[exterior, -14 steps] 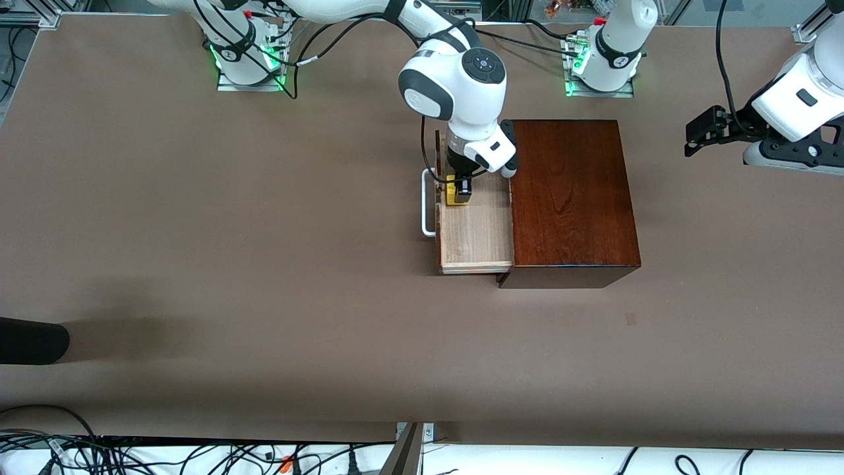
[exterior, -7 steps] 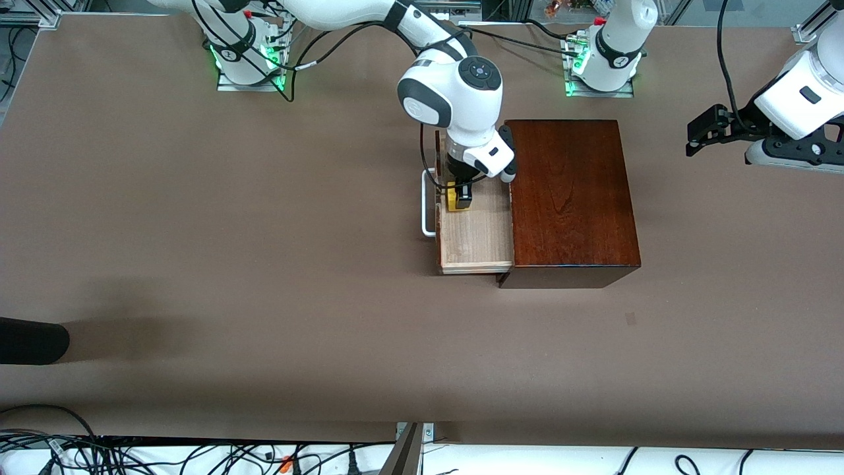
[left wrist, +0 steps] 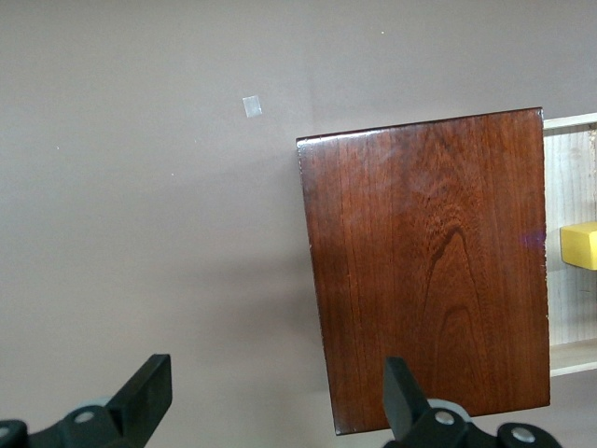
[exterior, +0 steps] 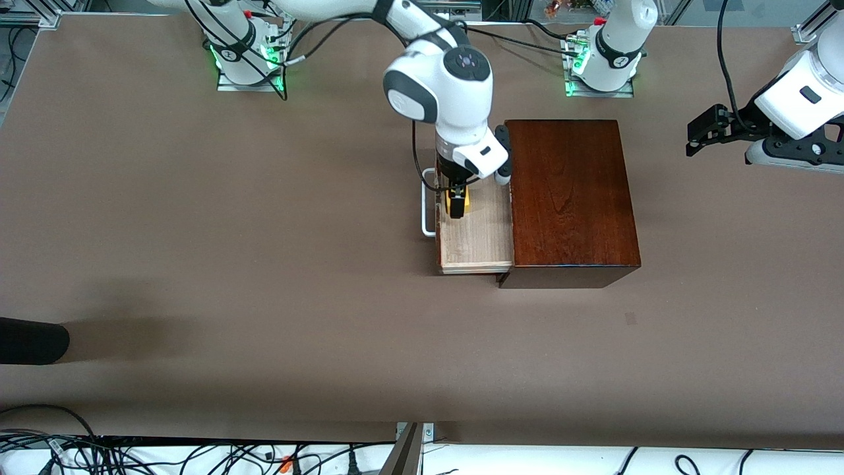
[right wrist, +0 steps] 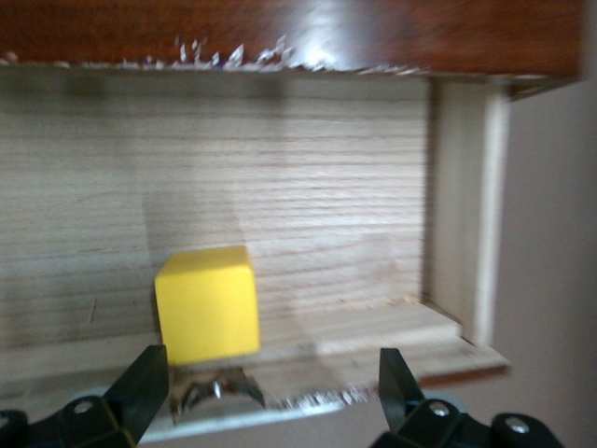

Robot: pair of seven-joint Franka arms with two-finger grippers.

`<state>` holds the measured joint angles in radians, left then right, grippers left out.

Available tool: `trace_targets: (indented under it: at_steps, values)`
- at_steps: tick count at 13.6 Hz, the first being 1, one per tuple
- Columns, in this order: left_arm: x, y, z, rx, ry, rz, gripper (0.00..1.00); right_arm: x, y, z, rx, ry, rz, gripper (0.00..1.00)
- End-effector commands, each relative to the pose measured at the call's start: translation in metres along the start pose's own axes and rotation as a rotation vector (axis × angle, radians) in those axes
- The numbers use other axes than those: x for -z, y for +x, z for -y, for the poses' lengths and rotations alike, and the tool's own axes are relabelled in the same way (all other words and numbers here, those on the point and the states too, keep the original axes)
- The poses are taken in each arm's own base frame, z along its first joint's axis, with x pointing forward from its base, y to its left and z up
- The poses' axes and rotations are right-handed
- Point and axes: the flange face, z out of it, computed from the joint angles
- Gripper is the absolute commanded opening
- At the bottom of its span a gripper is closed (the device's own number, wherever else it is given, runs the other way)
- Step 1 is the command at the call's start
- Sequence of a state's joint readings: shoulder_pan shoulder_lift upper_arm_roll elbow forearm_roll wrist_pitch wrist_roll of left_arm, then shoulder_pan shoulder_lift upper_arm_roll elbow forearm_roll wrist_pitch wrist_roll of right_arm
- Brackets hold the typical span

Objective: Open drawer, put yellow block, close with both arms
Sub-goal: 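Raise the right gripper away while the left gripper reaches the drawer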

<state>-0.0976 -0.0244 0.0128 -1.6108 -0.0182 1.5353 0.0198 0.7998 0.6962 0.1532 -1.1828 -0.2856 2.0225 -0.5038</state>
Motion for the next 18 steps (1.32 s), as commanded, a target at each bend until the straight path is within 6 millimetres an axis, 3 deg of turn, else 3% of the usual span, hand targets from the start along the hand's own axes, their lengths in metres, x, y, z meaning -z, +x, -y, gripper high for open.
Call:
trace_targets:
  at_steps: [1, 2, 3, 4, 6, 8, 9, 11, 13, 15, 18]
  values:
    - [0.006, 0.003, 0.001, -0.020, -0.008, -0.008, 1.00, 0.067, -0.042, -0.040, -0.156, 0.025, -0.029, 1.00]
    - [0.006, 0.004, 0.001, -0.020, -0.008, -0.007, 1.00, 0.076, -0.064, -0.065, -0.228, 0.045, -0.055, 1.00]
    - [0.006, 0.003, 0.002, -0.022, -0.008, -0.007, 1.00, 0.103, -0.086, -0.086, -0.281, 0.038, -0.093, 1.00]
    - [0.007, 0.002, 0.003, -0.022, -0.008, -0.007, 1.00, 0.116, -0.110, -0.107, -0.330, 0.034, -0.113, 1.00]
    - [0.010, 0.005, 0.001, -0.026, -0.006, -0.017, 1.00, 0.146, -0.166, -0.149, -0.436, 0.023, -0.151, 1.00]
    - [0.007, 0.008, -0.012, -0.049, -0.006, -0.011, 1.00, 0.163, -0.221, -0.170, -0.553, 0.102, -0.128, 1.00]
    - [0.010, 0.007, -0.020, -0.065, -0.007, -0.015, 1.00, 0.177, -0.262, -0.184, -0.630, 0.110, -0.114, 1.00]
    - [0.018, 0.006, -0.038, -0.094, -0.021, -0.028, 1.00, 0.190, -0.319, -0.182, -0.779, 0.145, -0.084, 1.00]
    - [0.012, 0.007, -0.077, -0.167, -0.020, -0.022, 1.00, 0.210, -0.369, -0.168, -0.941, 0.139, -0.057, 1.00]
    - [0.014, 0.000, -0.142, -0.289, -0.013, -0.030, 1.00, 0.215, -0.402, -0.149, -1.074, 0.110, -0.002, 1.00]
    - [0.003, -0.016, -0.228, -0.436, -0.022, -0.015, 1.00, 0.208, -0.454, -0.126, -1.173, 0.134, 0.055, 1.00]
